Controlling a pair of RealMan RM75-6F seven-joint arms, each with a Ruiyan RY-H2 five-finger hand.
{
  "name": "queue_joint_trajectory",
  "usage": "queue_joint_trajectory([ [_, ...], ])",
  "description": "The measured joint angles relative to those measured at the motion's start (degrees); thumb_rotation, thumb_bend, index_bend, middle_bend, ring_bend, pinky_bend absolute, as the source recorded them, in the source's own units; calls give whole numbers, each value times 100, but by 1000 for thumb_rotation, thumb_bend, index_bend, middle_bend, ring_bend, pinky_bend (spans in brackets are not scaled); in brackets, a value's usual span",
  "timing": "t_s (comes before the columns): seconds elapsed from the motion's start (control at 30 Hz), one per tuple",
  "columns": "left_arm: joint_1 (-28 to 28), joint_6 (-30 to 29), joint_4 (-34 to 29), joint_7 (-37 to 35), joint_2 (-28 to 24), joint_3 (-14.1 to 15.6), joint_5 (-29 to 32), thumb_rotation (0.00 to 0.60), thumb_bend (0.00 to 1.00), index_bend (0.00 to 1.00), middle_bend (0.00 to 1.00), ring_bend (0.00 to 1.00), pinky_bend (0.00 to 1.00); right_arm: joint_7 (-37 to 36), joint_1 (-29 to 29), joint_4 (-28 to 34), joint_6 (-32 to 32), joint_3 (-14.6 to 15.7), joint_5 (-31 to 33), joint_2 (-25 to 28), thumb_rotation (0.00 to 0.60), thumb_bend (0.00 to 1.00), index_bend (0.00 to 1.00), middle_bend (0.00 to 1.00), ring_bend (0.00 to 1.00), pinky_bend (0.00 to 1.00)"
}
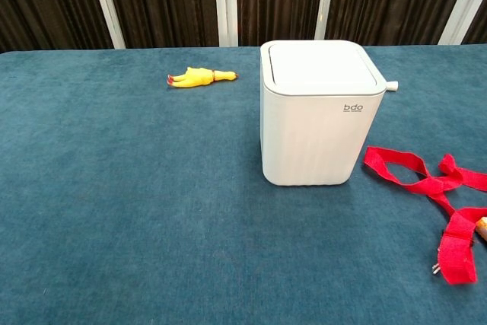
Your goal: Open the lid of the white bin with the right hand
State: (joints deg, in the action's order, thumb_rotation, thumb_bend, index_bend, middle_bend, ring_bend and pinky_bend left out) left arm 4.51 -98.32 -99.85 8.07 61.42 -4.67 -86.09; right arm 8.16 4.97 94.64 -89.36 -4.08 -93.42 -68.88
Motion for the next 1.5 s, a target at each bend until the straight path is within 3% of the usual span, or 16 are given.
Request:
queue_joint_trajectory([
  [0.23,-2,-5,24,-35,9,0,-17,600,46,83,0,0,0,335,483,443,812,-103,77,122,600,749,119,830,877,829],
  [0.63,1,24,11,-68,-11,-4,19,600,46,80,0,0,0,1027,1461,1444,2197,-425,615,249,600,751,119,830,878,829],
  [0.87,-1,52,-25,-39,-33,9,25,600,46,80,0,0,0,1552,1716,1886,2474,-570,1018,273,600,752,153,830,877,829],
  [1.23,-3,112,-92,36,-48,8,116,600,46,79,0,0,0,2010,1959,2328,2722,-512,1175,314,600,751,192,830,878,829],
  [1.5,4,107,-113,44,-57,-1,138,600,46,78,0,0,0,2405,2265,2627,3117,-527,1826,365,600,751,191,830,877,829],
])
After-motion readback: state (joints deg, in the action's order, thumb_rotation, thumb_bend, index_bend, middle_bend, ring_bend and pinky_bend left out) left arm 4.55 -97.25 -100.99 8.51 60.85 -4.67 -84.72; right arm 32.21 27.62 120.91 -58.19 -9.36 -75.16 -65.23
